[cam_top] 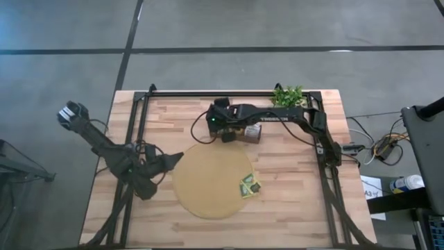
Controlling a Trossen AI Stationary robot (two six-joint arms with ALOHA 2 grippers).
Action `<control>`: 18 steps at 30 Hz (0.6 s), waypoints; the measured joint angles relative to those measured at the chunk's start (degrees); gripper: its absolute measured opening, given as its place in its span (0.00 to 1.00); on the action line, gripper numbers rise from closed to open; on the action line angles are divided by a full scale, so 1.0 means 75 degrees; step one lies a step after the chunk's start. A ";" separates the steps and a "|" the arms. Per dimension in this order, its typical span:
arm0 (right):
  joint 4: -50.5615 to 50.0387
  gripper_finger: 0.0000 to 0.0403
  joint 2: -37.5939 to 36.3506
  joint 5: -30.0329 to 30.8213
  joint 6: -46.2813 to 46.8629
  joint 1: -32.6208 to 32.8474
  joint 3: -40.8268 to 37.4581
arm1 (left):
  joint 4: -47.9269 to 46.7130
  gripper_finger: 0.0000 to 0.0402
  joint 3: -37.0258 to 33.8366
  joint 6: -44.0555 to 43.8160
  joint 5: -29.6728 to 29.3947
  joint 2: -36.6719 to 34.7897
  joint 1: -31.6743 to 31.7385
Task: Pick & Place Tea
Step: Put the green tea bag into the left section of the wooden organizer
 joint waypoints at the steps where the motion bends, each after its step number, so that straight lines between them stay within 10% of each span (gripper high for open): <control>1: 0.0010 0.02 0.0010 -0.0011 0.0054 0.0014 0.0000 | 0.0131 0.19 -0.0119 0.0037 -0.0002 -0.0046 0.0000; 8: -0.0591 0.02 -0.0155 -0.0282 0.1337 0.0111 -0.0006 | 0.1100 0.19 -0.0376 0.0918 -0.0006 -0.0068 0.0003; 18: -0.2479 0.02 -0.1142 -0.4190 0.3102 0.0572 -0.0680 | 0.3669 0.19 -0.0367 0.4298 0.0718 0.0394 0.0281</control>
